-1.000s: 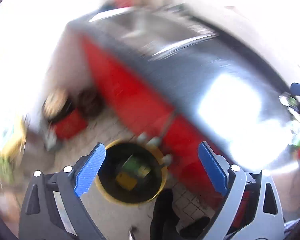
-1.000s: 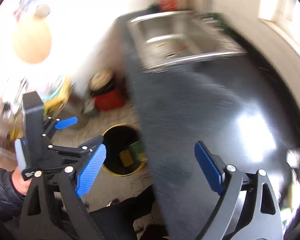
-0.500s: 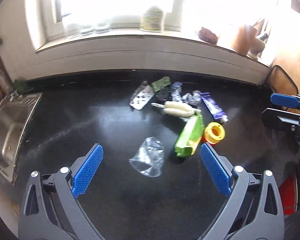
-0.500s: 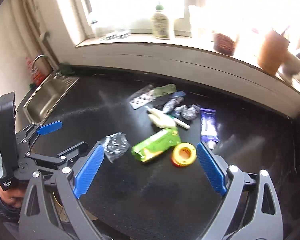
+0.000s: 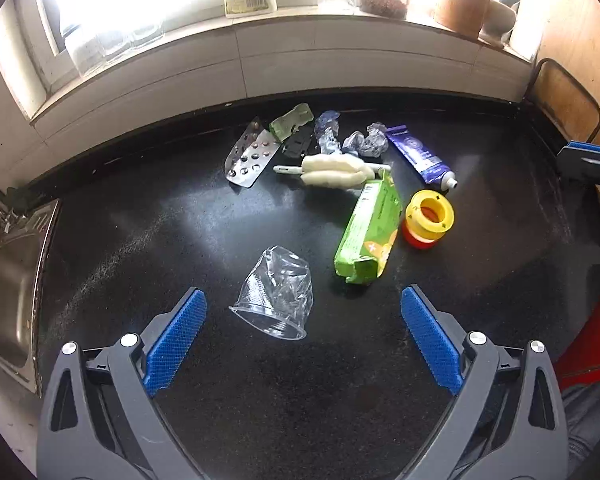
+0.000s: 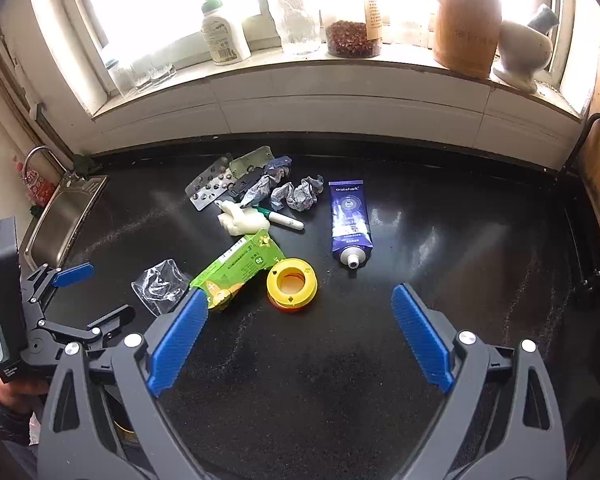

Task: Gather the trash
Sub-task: 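Return both tools to the countertop, then grasp the clear plastic cup with the left tool while the right tool grasps the blue toothpaste tube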

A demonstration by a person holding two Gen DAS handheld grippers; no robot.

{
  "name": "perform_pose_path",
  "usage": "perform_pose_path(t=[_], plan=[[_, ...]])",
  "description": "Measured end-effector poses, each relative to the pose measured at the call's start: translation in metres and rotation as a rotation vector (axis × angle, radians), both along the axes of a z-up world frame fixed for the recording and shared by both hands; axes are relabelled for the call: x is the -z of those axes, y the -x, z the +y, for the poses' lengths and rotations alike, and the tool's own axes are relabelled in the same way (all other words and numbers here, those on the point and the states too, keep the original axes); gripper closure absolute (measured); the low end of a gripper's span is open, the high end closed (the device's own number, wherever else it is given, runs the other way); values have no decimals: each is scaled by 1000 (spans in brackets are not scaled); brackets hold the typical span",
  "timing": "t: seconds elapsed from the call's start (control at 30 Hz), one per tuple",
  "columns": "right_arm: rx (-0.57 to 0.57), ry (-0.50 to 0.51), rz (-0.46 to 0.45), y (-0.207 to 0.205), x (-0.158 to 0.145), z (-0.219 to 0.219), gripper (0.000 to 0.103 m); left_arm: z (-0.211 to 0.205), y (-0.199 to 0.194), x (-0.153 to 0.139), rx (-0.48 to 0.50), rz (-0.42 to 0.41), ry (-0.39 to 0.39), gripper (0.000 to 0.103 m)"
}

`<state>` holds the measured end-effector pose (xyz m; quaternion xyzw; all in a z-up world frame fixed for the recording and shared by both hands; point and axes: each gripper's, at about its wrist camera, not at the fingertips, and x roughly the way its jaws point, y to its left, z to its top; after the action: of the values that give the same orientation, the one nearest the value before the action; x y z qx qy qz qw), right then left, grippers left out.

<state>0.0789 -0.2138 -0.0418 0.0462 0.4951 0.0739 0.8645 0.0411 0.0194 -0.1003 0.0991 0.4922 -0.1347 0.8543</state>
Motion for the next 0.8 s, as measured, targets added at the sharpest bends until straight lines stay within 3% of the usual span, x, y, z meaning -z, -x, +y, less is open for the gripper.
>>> perform_pose_path(t=[0.27,0.53,0.67,0.8], plan=[[19,24,96,-38,51,-11,13,10,-24,61,17,84,-31,8],[33,93,194,-105,117,-17,13,9,-48,113,21,135,-57,8],[9,130,231,-136,149,-13,14,12,-58,123,20,134,-33,8],[-11,175,274,-161,176,-9,24,14,-71,123,-7,116,-26,8]])
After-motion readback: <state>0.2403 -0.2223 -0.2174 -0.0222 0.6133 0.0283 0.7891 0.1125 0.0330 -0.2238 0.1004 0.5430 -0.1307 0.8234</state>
